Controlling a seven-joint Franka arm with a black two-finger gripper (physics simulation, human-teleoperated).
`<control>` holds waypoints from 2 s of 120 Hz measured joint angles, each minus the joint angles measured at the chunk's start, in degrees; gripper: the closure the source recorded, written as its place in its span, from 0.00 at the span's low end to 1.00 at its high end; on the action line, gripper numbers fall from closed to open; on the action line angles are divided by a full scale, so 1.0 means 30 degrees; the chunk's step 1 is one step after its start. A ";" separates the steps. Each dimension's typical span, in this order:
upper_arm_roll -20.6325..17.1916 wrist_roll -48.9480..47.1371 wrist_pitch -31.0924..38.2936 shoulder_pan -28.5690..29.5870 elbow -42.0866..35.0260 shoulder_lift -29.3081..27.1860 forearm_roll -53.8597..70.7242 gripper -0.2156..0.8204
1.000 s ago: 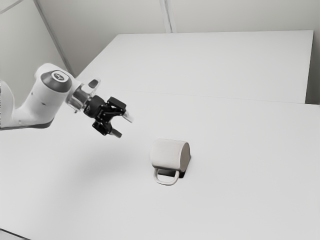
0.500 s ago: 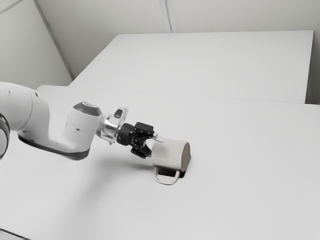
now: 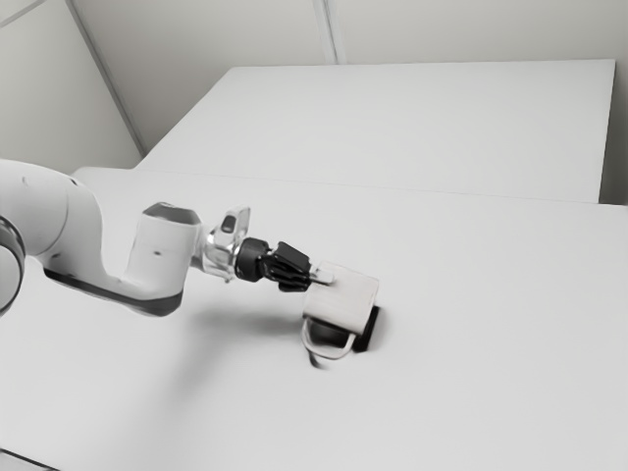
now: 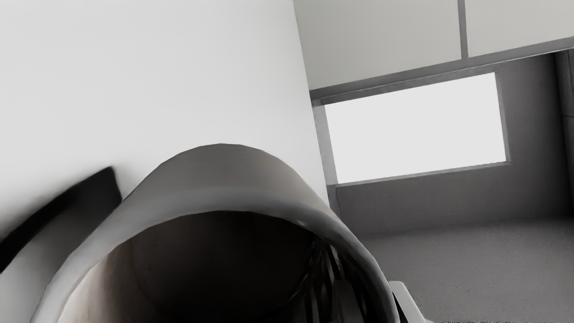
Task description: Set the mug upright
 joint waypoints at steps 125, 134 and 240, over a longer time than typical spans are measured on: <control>-0.0916 -1.2262 0.7912 -0.0350 0.2164 -0.3076 2.7354 0.96; -0.0908 -1.3076 0.8187 -0.0268 0.2106 -0.2622 2.7434 0.96; -0.0012 -1.7117 0.0313 -0.0274 1.2717 -0.2808 2.6600 0.23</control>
